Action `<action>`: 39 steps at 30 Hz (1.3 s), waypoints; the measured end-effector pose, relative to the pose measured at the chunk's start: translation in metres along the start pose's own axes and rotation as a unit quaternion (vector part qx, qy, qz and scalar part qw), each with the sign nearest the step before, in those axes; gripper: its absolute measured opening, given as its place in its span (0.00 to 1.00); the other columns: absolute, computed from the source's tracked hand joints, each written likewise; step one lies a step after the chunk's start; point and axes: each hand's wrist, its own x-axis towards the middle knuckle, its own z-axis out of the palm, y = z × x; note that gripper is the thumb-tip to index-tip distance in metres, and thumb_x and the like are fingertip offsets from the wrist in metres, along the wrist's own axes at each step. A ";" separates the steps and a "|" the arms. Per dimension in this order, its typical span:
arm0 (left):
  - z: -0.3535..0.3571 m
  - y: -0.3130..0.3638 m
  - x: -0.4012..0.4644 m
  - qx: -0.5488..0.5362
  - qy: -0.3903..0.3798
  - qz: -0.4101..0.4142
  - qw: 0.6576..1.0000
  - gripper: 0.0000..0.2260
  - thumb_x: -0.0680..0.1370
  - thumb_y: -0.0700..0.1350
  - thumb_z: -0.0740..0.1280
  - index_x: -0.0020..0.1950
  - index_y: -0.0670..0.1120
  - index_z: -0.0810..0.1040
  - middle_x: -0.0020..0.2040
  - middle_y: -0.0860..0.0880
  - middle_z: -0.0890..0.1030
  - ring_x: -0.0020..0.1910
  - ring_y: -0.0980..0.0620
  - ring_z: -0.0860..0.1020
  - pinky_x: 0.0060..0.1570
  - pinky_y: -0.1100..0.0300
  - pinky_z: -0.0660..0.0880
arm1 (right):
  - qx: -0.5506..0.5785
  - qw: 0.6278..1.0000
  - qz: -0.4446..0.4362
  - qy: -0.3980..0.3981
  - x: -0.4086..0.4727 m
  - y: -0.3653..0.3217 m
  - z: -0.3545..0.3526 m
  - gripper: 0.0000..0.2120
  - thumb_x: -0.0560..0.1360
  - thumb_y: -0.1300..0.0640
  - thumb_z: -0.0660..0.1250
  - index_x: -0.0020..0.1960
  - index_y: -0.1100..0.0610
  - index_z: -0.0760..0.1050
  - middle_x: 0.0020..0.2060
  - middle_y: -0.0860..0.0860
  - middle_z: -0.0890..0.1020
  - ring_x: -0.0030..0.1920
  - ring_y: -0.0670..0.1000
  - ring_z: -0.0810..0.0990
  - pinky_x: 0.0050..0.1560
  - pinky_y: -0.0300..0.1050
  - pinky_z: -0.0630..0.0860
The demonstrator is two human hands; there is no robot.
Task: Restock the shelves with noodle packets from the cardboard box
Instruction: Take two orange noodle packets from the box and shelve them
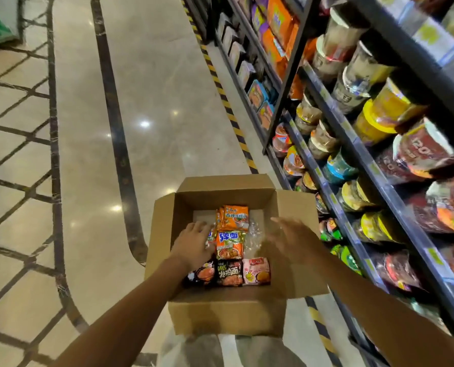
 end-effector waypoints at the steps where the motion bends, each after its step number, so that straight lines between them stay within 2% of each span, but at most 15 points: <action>1: 0.012 -0.008 0.025 -0.003 -0.002 0.005 1.000 0.26 0.82 0.56 0.58 0.78 0.49 0.61 0.77 0.46 0.64 0.75 0.45 0.60 0.73 0.50 0.62 | 0.017 1.000 0.011 0.002 0.018 0.005 0.013 0.23 0.80 0.44 0.63 0.73 0.51 0.68 0.68 0.51 0.75 0.67 0.53 0.73 0.63 0.47 0.71; 3: 0.043 -0.027 0.075 -0.010 -0.012 0.008 1.000 0.26 0.82 0.54 0.59 0.78 0.49 0.60 0.77 0.47 0.63 0.75 0.45 0.60 0.73 0.51 0.62 | 0.039 0.999 0.021 0.008 0.056 0.017 0.046 0.23 0.81 0.45 0.62 0.74 0.49 0.67 0.71 0.49 0.73 0.69 0.51 0.72 0.63 0.45 0.70; 6: 0.103 -0.058 0.145 -0.029 -0.032 0.000 0.999 0.27 0.82 0.54 0.58 0.79 0.48 0.59 0.77 0.46 0.64 0.75 0.45 0.61 0.73 0.51 0.62 | 0.035 0.999 0.034 0.007 0.113 0.043 0.109 0.26 0.81 0.46 0.62 0.78 0.49 0.63 0.74 0.47 0.68 0.73 0.49 0.67 0.68 0.44 0.67; 9: 0.170 -0.087 0.205 -0.031 -0.052 -0.006 0.998 0.27 0.82 0.54 0.57 0.79 0.47 0.57 0.76 0.46 0.64 0.74 0.45 0.62 0.71 0.50 0.65 | 0.017 0.999 0.030 0.000 0.165 0.074 0.175 0.28 0.80 0.48 0.64 0.78 0.50 0.62 0.71 0.49 0.72 0.71 0.50 0.69 0.67 0.41 0.66; 11: 0.216 -0.104 0.243 -0.036 -0.069 -0.011 0.997 0.28 0.82 0.53 0.57 0.80 0.46 0.56 0.77 0.45 0.62 0.75 0.44 0.60 0.72 0.51 0.64 | 0.008 1.000 0.025 -0.005 0.197 0.096 0.219 0.29 0.80 0.47 0.62 0.79 0.49 0.59 0.71 0.48 0.73 0.71 0.52 0.70 0.70 0.45 0.66; 13: 0.258 -0.118 0.278 -0.041 -0.076 -0.021 0.996 0.28 0.82 0.53 0.58 0.80 0.46 0.55 0.78 0.45 0.60 0.76 0.43 0.58 0.73 0.51 0.62 | -0.013 1.000 0.020 -0.015 0.227 0.117 0.260 0.30 0.80 0.41 0.55 0.79 0.48 0.58 0.73 0.47 0.71 0.73 0.53 0.68 0.73 0.51 0.66; 15: 0.297 -0.128 0.310 -0.048 -0.082 -0.024 0.995 0.28 0.82 0.53 0.58 0.79 0.46 0.57 0.78 0.45 0.60 0.76 0.43 0.58 0.73 0.51 0.62 | -0.021 0.999 0.018 -0.025 0.254 0.135 0.297 0.29 0.80 0.41 0.57 0.78 0.50 0.60 0.75 0.48 0.69 0.73 0.53 0.67 0.72 0.52 0.66; 17: 0.331 -0.135 0.341 -0.057 -0.085 -0.024 0.994 0.28 0.81 0.53 0.60 0.79 0.46 0.58 0.77 0.45 0.61 0.75 0.43 0.60 0.73 0.50 0.62 | -0.011 1.000 0.010 -0.022 0.278 0.151 0.332 0.27 0.80 0.47 0.62 0.76 0.53 0.63 0.74 0.51 0.69 0.71 0.54 0.68 0.70 0.49 0.68; 21: 0.381 -0.139 0.400 -0.166 -0.057 -0.067 0.982 0.25 0.79 0.52 0.66 0.74 0.45 0.66 0.69 0.42 0.70 0.69 0.40 0.67 0.67 0.47 0.68 | -0.014 1.000 0.009 -0.016 0.311 0.168 0.381 0.26 0.79 0.49 0.64 0.75 0.55 0.67 0.70 0.52 0.74 0.69 0.55 0.70 0.68 0.48 0.66; 26: 0.411 -0.132 0.455 -0.317 0.017 -0.192 0.929 0.30 0.72 0.58 0.75 0.68 0.47 0.69 0.63 0.44 0.71 0.64 0.42 0.73 0.64 0.43 0.73 | -0.053 0.999 0.006 0.004 0.329 0.177 0.422 0.23 0.79 0.48 0.62 0.72 0.53 0.70 0.64 0.51 0.79 0.66 0.54 0.74 0.66 0.50 0.73; 29: 0.420 -0.128 0.473 -0.335 0.027 -0.237 0.912 0.35 0.68 0.60 0.77 0.68 0.49 0.66 0.64 0.46 0.72 0.65 0.43 0.73 0.63 0.42 0.73 | -0.050 0.998 0.022 -0.026 0.337 0.179 0.433 0.23 0.80 0.47 0.59 0.74 0.50 0.67 0.67 0.49 0.76 0.69 0.51 0.70 0.68 0.50 0.71; 31: 0.425 -0.128 0.480 -0.342 0.039 -0.252 0.904 0.36 0.66 0.60 0.79 0.66 0.50 0.67 0.63 0.47 0.73 0.63 0.43 0.74 0.61 0.45 0.74 | -0.054 0.998 0.026 -0.025 0.341 0.180 0.435 0.23 0.80 0.46 0.58 0.74 0.48 0.66 0.66 0.47 0.76 0.69 0.50 0.69 0.66 0.48 0.72; 33: 0.424 -0.128 0.481 -0.383 0.034 -0.252 0.888 0.32 0.66 0.57 0.80 0.63 0.50 0.70 0.59 0.49 0.78 0.56 0.47 0.77 0.53 0.56 0.75 | -0.036 0.998 0.044 -0.018 0.343 0.178 0.434 0.21 0.81 0.46 0.58 0.72 0.46 0.68 0.66 0.46 0.76 0.68 0.48 0.70 0.64 0.46 0.72; 35: 0.417 -0.129 0.476 -0.426 0.002 -0.243 0.871 0.25 0.67 0.55 0.80 0.59 0.49 0.75 0.54 0.51 0.82 0.49 0.52 0.80 0.44 0.61 0.75 | -0.011 0.998 0.063 -0.014 0.345 0.176 0.433 0.19 0.81 0.45 0.58 0.71 0.46 0.69 0.65 0.45 0.76 0.68 0.48 0.71 0.63 0.46 0.73; 39: 0.404 -0.146 0.451 -0.486 -0.004 -0.243 0.840 0.18 0.67 0.45 0.81 0.49 0.51 0.74 0.48 0.50 0.84 0.48 0.50 0.83 0.51 0.54 0.80 | 0.050 0.994 0.090 -0.020 0.352 0.170 0.434 0.20 0.80 0.48 0.63 0.71 0.48 0.71 0.64 0.49 0.78 0.66 0.50 0.73 0.62 0.48 0.74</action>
